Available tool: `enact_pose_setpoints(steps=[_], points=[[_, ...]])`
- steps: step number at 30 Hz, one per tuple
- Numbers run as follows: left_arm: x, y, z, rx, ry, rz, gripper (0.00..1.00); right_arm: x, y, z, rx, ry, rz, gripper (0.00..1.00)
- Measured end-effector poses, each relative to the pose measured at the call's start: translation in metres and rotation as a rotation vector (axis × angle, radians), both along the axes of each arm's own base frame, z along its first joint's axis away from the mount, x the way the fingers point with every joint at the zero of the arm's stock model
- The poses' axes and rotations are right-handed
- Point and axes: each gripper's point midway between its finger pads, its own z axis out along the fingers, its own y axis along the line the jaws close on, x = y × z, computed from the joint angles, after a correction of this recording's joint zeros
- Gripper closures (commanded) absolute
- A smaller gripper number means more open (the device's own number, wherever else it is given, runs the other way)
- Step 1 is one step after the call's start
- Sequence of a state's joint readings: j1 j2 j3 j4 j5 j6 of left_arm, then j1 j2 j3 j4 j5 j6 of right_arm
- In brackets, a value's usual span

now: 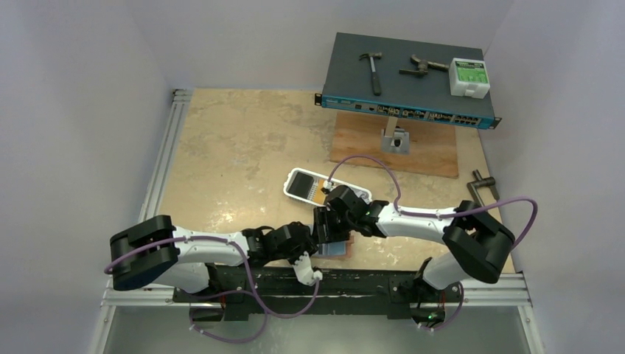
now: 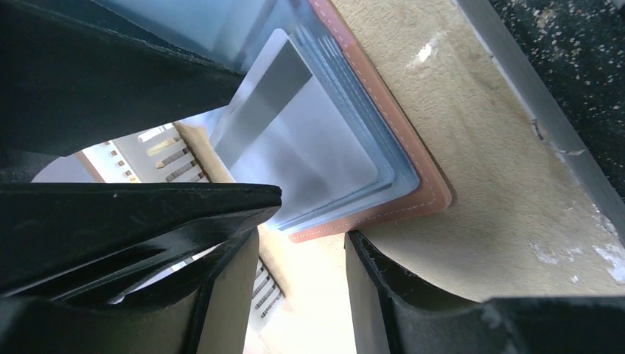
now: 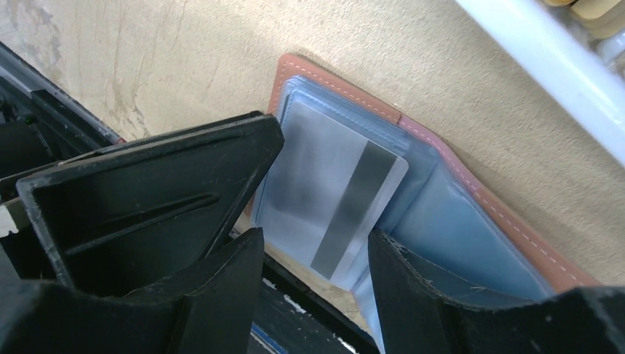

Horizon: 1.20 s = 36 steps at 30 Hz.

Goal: Put the credit cards into the card holder
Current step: Insert the credit card into the card holder, then pick up the card holder from the corner of the board.

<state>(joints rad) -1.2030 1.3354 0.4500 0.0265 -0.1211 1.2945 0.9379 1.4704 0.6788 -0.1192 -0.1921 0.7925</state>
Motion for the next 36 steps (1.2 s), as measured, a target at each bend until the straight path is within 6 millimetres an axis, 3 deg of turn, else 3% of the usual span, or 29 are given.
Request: enact_pose_setpoints(steps=[6,10,13,15,20,24,30,36], points=[[0.001,0.005,0.003,-0.006,0.005,0.027,0.51,0.003,-0.009,0.016,0.014,-0.004,-0.021,0.35],[0.001,0.020,0.002,0.020,0.051,0.097,0.49,0.025,-0.030,0.049,0.046,-0.073,-0.111,0.33],[0.005,0.031,0.007,0.053,0.108,0.182,0.48,0.034,-0.047,0.059,0.027,-0.113,-0.167,0.34],[0.011,0.036,0.016,0.064,0.152,0.251,0.46,0.032,-0.058,0.057,-0.014,-0.118,-0.186,0.37],[0.037,0.046,0.052,0.054,0.304,0.498,0.18,0.021,-0.095,0.038,-0.138,-0.126,-0.242,0.44],[0.041,0.055,0.059,0.057,0.436,0.649,0.05,0.004,-0.120,0.023,-0.230,-0.115,-0.265,0.45],[0.027,0.066,0.056,0.058,0.534,0.750,0.01,-0.007,-0.130,0.016,-0.295,-0.105,-0.286,0.51],[0.025,0.063,0.057,0.020,0.562,0.799,0.00,-0.007,-0.131,0.000,-0.314,-0.096,-0.296,0.46]])
